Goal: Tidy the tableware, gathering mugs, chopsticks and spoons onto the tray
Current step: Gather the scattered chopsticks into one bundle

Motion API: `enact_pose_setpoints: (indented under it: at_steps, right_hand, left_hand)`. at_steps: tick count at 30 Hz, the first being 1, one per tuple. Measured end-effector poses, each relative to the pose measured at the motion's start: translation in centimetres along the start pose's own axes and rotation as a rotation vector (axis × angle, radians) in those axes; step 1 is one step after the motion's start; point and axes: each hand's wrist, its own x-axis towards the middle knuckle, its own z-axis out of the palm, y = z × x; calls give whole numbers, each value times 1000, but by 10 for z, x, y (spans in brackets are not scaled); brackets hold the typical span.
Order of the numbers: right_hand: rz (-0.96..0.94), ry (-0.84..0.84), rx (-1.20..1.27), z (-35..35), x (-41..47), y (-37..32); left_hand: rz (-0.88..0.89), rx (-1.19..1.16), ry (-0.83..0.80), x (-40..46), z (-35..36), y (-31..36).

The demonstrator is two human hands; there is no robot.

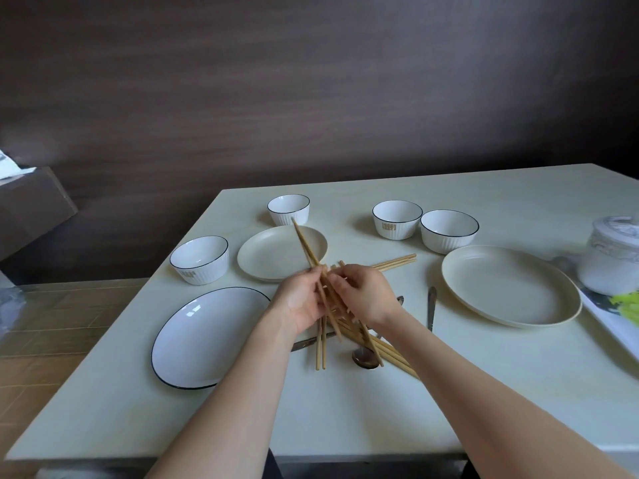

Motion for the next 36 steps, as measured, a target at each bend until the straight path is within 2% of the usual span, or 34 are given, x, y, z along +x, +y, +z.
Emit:
enact_pose_setpoints:
  at_steps: [2, 4, 8, 11, 13, 24, 30, 33, 36]
  right_hand:
    - [17, 1, 3, 1, 1, 1]
    - [-2, 6, -133, 1, 0, 3]
    - [-85, -130, -354, 8, -7, 4]
    - [-180, -236, -488, 19, -7, 14]
    - [-179, -264, -610, 19, -5, 19]
    - [-37, -59, -771, 2, -1, 19]
    - [-142, -90, -818, 5, -6, 14]
    - [-89, -142, -948, 9, -8, 13]
    - [-73, -115, -1006, 9, -8, 14]
  left_hand:
    - [36, -63, 93, 2, -5, 7]
    - [85, -78, 225, 6, -13, 11]
    - [137, 58, 337, 9, -24, 11]
    - [113, 150, 335, 8, -23, 6]
    - [79, 174, 320, 9, -22, 3]
    - [-64, 265, 258, 17, -19, -11]
    - [-69, 283, 267, 16, -19, -13]
    - [-78, 285, 264, 17, -20, -14]
    - [-86, 289, 259, 18, -19, -15]
